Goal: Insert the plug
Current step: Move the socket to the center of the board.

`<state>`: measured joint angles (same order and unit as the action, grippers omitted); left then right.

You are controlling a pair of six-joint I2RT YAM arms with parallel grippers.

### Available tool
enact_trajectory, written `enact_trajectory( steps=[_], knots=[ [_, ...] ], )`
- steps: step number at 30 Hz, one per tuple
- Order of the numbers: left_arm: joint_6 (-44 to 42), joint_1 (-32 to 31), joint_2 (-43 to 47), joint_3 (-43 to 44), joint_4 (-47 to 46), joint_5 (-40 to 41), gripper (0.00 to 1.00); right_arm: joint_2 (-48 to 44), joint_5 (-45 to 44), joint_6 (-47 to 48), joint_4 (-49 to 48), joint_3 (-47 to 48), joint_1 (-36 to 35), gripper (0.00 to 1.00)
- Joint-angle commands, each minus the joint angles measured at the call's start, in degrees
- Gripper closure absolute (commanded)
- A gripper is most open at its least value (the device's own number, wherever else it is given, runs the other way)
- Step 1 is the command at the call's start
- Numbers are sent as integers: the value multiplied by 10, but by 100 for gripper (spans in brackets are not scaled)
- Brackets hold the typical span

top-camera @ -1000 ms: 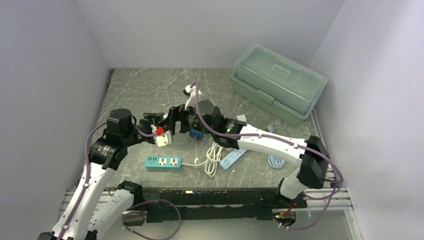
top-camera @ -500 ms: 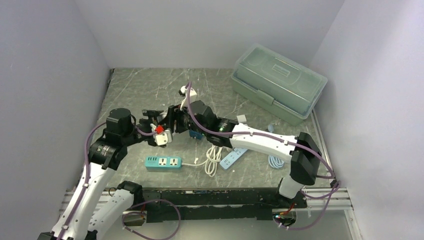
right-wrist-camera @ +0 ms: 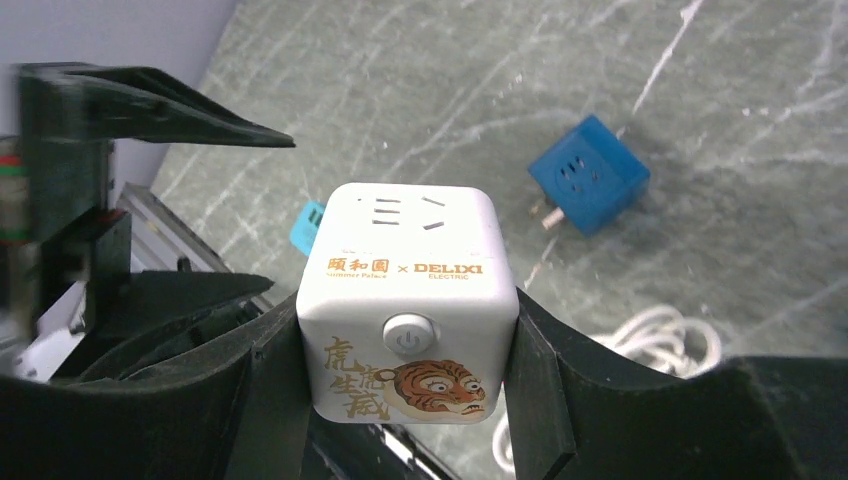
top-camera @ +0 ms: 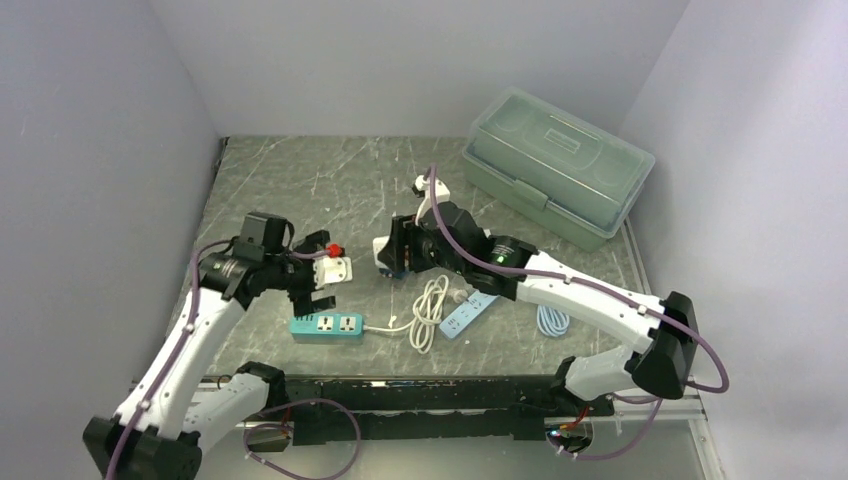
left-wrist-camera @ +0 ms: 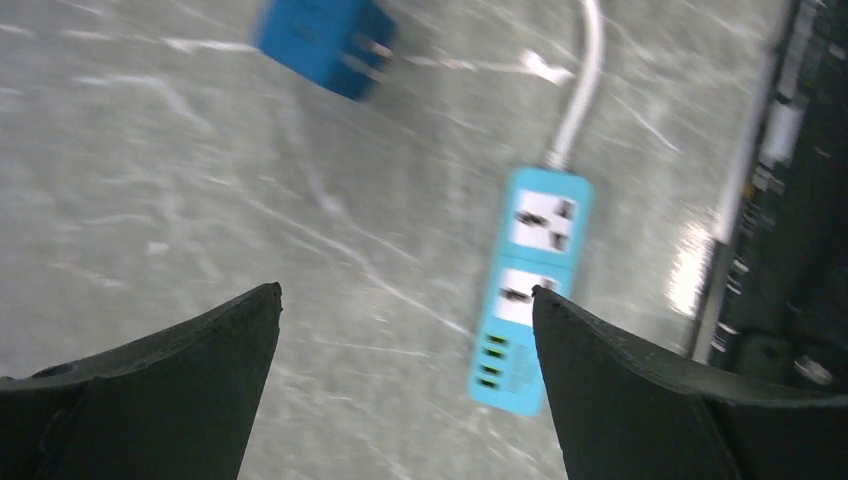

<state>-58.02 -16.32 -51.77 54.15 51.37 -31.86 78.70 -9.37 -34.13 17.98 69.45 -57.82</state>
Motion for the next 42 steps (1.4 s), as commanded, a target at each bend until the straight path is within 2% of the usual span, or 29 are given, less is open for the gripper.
enact_trajectory(
  steps=[1,7,12,16,19,21,26,28,31,36,39,42],
  knots=[
    [-99,9,-67,-4,176,-11,0,-33,20,-12,80,-7,-1,100],
    [-143,2,-92,-69,142,19,0,-38,33,-20,159,-25,-1,100],
    [-95,-36,-149,-84,99,89,0,-58,28,-23,178,-53,0,100],
    [-51,-68,-176,-108,24,146,0,-64,32,-29,170,-65,4,100],
    [-38,-80,-191,-120,-6,164,1,-60,38,-30,168,-65,7,100],
    [-27,-88,-203,-123,-22,173,4,-60,41,-30,170,-66,11,100],
    [9,-105,-231,-127,-55,203,19,-72,59,-34,165,-79,30,100],
    [27,-114,-244,-129,-68,217,33,-78,63,-33,165,-85,39,100],
    [58,-131,-268,-128,-83,236,48,-89,70,-28,165,-91,58,100],
    [119,-171,-307,-112,-91,245,62,-93,76,-3,175,-84,90,100],
    [174,-199,-339,-90,-102,265,82,-91,81,19,183,-71,119,100],
    [236,-206,-374,-58,-104,262,88,-83,89,42,185,-61,146,100]
  ],
)
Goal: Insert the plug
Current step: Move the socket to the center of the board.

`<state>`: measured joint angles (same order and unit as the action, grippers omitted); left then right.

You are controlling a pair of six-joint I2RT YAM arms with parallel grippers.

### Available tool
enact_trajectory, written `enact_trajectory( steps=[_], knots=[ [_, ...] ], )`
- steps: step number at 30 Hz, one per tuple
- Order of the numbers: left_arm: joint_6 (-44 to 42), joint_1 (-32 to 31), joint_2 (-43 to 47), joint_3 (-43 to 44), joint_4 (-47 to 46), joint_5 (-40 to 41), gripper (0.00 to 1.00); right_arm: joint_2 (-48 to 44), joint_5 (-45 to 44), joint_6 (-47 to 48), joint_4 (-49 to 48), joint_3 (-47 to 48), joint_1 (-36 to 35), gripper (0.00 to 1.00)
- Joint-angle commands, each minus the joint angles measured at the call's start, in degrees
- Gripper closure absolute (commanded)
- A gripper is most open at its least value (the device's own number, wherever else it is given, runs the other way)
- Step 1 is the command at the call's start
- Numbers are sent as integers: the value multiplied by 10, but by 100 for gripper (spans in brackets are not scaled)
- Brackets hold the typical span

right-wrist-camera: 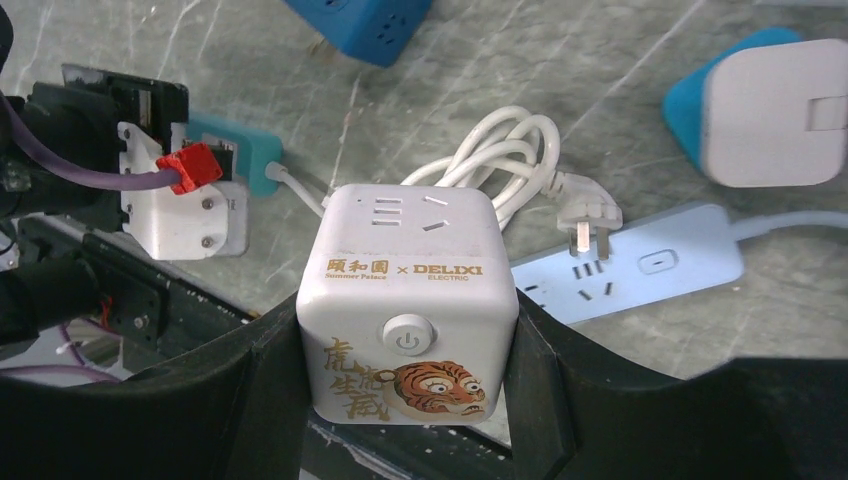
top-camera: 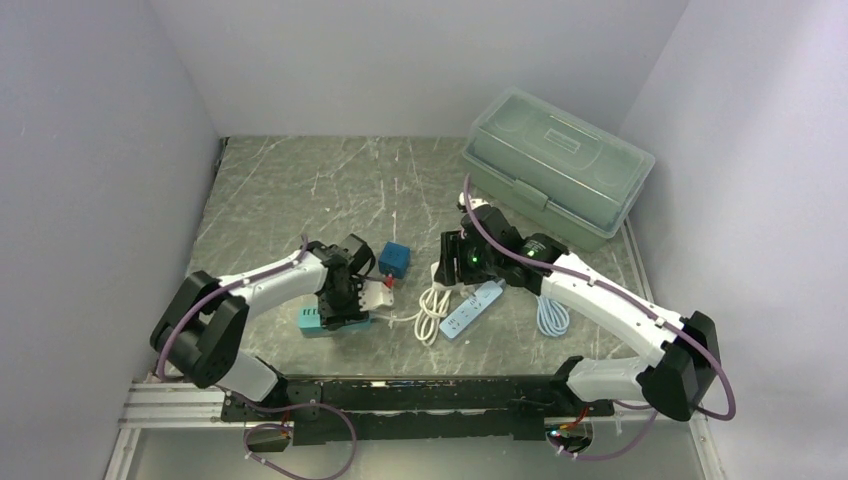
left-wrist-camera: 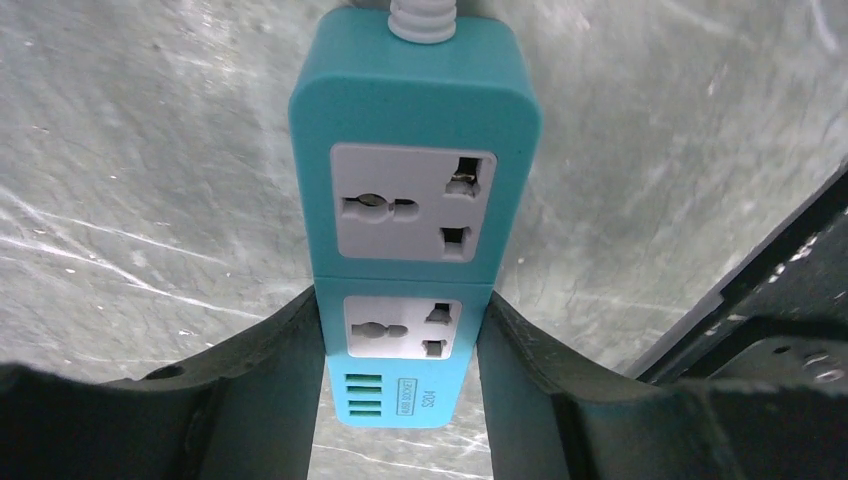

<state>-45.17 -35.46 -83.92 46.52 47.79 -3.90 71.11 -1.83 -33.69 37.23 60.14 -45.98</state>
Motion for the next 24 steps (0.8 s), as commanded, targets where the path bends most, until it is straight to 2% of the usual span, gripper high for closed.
enact_trajectory(
  steps=[1,6,8,11,13,16,19,20,21,22,24],
  knots=[
    [121,-16,-60,29,-70,-21,89,-4,14,45,-6,37,32,100],
    [155,-36,-68,55,-92,-16,96,18,15,61,2,63,42,100],
    [170,-37,-73,64,-80,-27,94,21,16,60,2,66,42,100],
    [191,-40,-65,62,-67,-38,84,29,34,51,5,69,41,100],
    [198,-40,-55,56,-64,-42,74,37,37,43,10,76,37,100],
    [212,-40,-38,54,-53,-51,50,57,25,32,25,97,13,100],
    [226,-38,-5,53,-42,-79,32,79,0,22,45,123,-23,100],
    [228,-35,10,56,-37,-89,23,86,-6,18,52,132,-34,100],
    [229,-30,27,60,-34,-97,7,92,-10,14,58,140,-39,100],
    [227,-26,42,66,-29,-103,1,95,-13,9,62,146,-46,100],
    [223,-15,64,86,-13,-99,0,106,-15,4,69,159,-53,100]
  ],
)
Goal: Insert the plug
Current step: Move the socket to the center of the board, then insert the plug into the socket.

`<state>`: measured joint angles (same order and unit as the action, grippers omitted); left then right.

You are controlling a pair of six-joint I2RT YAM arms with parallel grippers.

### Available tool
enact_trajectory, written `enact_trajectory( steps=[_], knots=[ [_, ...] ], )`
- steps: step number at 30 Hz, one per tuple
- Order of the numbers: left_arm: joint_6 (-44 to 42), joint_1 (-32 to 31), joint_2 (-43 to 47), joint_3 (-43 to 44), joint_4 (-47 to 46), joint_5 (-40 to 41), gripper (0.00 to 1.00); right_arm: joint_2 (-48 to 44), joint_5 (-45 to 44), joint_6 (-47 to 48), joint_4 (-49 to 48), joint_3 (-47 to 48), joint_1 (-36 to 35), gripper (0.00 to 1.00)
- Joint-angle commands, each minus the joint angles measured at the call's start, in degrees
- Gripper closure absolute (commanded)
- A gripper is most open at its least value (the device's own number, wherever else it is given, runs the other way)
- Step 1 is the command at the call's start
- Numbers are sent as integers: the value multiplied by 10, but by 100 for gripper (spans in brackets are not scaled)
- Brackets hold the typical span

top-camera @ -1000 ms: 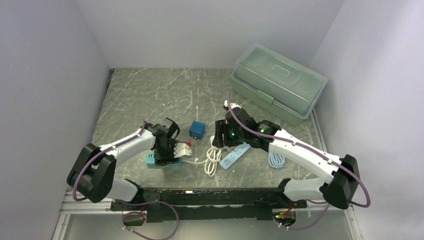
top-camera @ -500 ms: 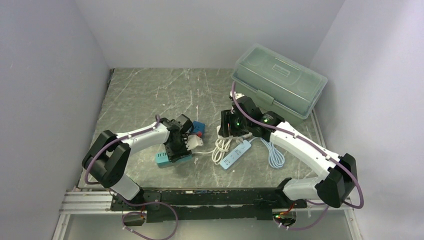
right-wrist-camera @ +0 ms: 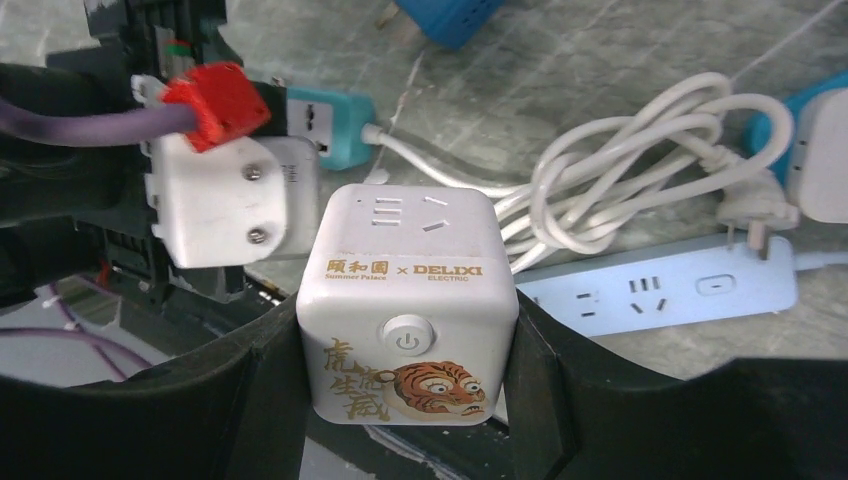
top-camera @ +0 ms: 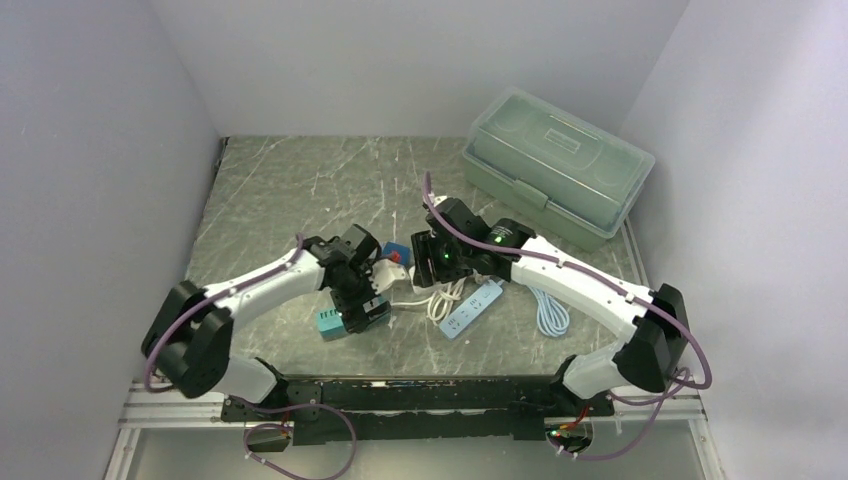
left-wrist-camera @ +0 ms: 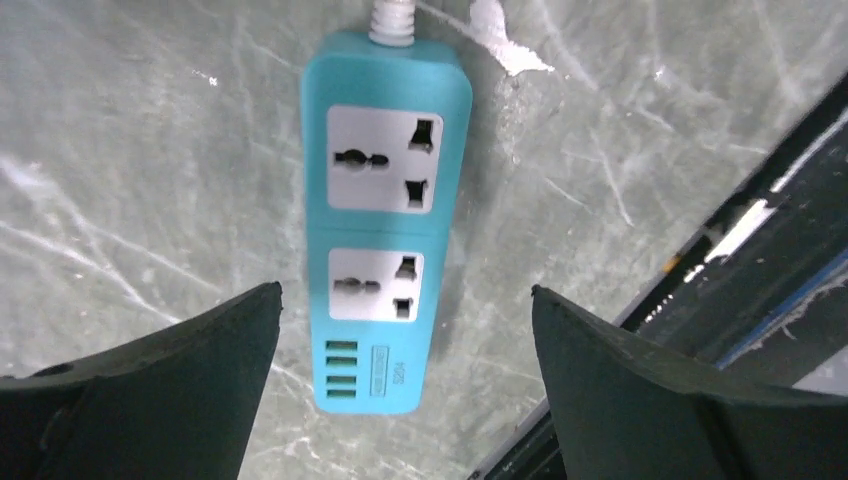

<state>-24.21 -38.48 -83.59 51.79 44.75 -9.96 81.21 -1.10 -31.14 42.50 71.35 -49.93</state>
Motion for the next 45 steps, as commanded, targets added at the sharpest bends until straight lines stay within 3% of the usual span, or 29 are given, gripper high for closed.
enact_trajectory(
  steps=[1,5,12,21,26,31,45],
  knots=[
    [14,25,68,45,24,-37,0,9,-23,-25,19,52,-17,100],
    [0,92,98,82,36,-56,0,37,-27,-33,24,73,-41,100],
    [-1,284,140,120,-8,-82,0,101,-10,-31,26,127,-69,100],
    [81,483,64,154,-87,-183,1,221,-6,-18,61,231,-98,100],
    [111,504,20,192,-76,-173,1,277,0,-11,87,282,-105,100],
    [98,504,40,173,-104,-195,0,322,25,-5,120,326,-105,100],
    [84,504,70,143,-114,-196,0,353,18,-20,136,333,-105,100]
  ],
)
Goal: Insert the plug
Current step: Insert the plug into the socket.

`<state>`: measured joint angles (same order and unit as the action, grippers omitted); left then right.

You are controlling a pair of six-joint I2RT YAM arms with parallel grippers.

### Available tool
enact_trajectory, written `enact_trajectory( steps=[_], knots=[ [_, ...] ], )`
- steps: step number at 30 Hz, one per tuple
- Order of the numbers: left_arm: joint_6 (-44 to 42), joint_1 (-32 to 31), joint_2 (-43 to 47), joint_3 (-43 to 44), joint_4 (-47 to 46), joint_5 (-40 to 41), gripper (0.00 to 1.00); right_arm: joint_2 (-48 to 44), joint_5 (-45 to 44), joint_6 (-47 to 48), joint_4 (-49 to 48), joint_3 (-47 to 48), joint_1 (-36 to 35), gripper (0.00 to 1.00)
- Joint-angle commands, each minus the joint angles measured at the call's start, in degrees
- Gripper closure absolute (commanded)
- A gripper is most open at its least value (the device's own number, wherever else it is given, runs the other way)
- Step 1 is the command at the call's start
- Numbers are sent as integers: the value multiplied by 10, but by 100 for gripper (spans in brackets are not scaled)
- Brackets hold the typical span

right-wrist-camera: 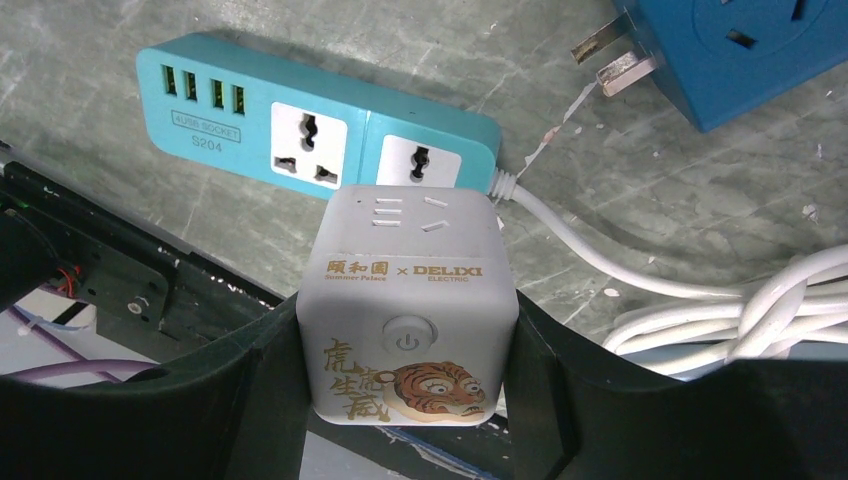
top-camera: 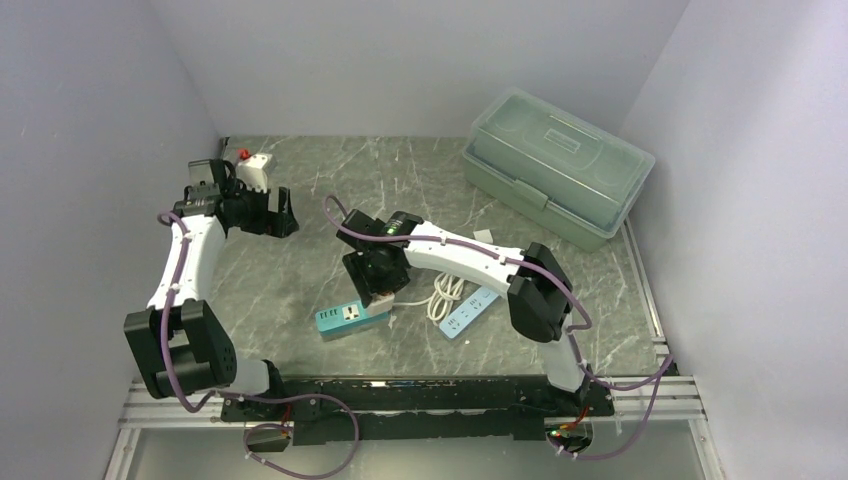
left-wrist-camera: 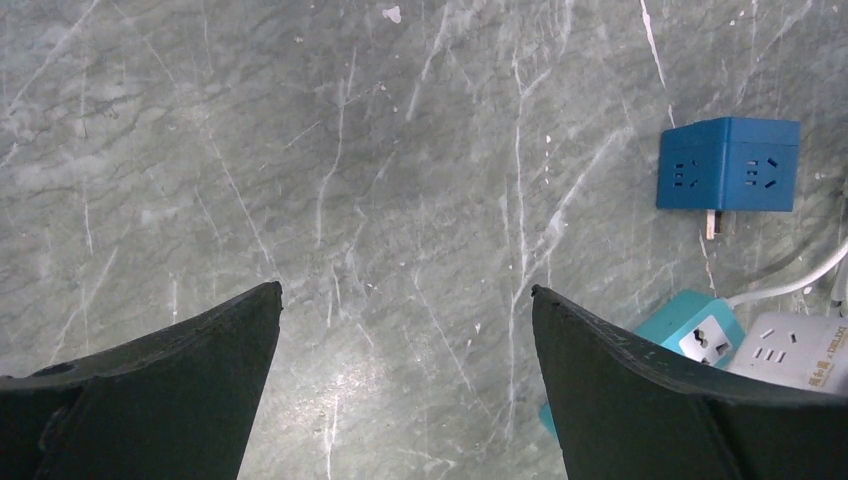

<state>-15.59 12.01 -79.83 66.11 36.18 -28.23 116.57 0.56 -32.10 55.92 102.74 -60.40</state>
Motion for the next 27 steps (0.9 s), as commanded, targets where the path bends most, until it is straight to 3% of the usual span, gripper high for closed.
enact_trajectory(
  steps=[1,27],
  knots=[
    [2,-1,34,1,-29,-11,0,2,-1,-12,2,22,-1,100],
    [1,-1,18,2,-3,-11,0,22,-45,-27,2,32,-8,100]
  ],
)
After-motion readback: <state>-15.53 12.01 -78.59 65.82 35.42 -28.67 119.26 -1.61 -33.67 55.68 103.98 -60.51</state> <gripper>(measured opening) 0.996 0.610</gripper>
